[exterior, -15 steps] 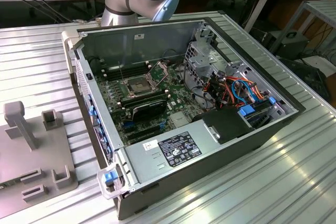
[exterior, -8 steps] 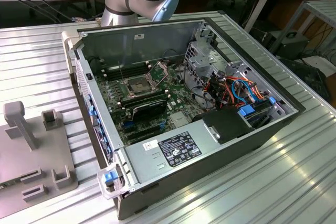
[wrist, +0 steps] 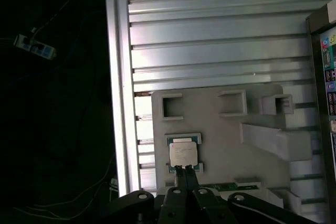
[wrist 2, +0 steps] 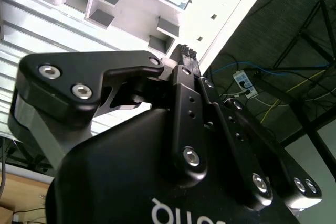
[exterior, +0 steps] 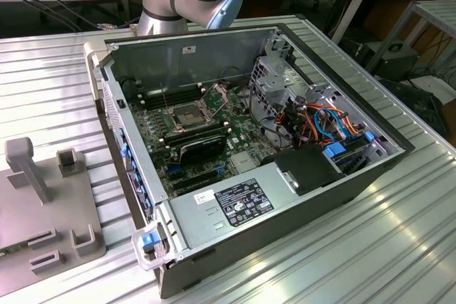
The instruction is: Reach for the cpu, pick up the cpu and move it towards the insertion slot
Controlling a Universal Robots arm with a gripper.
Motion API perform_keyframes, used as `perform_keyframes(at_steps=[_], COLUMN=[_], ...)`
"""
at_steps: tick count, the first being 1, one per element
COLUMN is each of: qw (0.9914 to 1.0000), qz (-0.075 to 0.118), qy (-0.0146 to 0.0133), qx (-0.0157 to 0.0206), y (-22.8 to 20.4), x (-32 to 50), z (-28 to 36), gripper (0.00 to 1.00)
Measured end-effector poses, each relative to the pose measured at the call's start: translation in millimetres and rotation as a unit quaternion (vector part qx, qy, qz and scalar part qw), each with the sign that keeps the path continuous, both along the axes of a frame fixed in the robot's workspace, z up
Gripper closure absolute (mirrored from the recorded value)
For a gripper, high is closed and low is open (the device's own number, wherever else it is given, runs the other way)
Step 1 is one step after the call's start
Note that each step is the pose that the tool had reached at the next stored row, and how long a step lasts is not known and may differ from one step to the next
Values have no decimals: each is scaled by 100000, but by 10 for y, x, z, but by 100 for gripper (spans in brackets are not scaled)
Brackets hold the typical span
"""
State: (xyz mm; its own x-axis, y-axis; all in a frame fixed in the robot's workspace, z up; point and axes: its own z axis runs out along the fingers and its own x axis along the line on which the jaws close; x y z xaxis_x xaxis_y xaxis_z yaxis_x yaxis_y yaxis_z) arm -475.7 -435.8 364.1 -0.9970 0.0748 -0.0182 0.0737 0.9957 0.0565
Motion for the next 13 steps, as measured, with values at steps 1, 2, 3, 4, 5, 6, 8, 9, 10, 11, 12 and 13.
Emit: perform_keyframes(at_steps=[1, 2, 3, 4, 5, 6, 8, 9, 10, 11, 12, 13], qw=[100000, 100000, 100000, 100000, 100000, 100000, 100000, 100000, 100000, 100000, 100000, 100000], qz=[2, 2, 5, 7, 10, 13, 11, 11, 11, 10, 35, 270], qy=[3, 3, 1, 3, -1, 2, 2, 1, -1, 2, -6, -13], qx=[1, 2, 0, -4, -1, 2, 1, 1, 4, 6, 8, 13], y=[0, 0, 0, 0, 0, 0, 0, 0, 0, 0, 0, -1], x=[0, 0, 0, 0, 0, 0, 0, 0, 0, 0, -1, -3], z=[0, 0, 0, 0, 0, 0, 0, 0, 0, 0, -5, -17], gripper=[89, 89, 89, 89, 83, 76, 64, 58, 52, 46, 40, 40])
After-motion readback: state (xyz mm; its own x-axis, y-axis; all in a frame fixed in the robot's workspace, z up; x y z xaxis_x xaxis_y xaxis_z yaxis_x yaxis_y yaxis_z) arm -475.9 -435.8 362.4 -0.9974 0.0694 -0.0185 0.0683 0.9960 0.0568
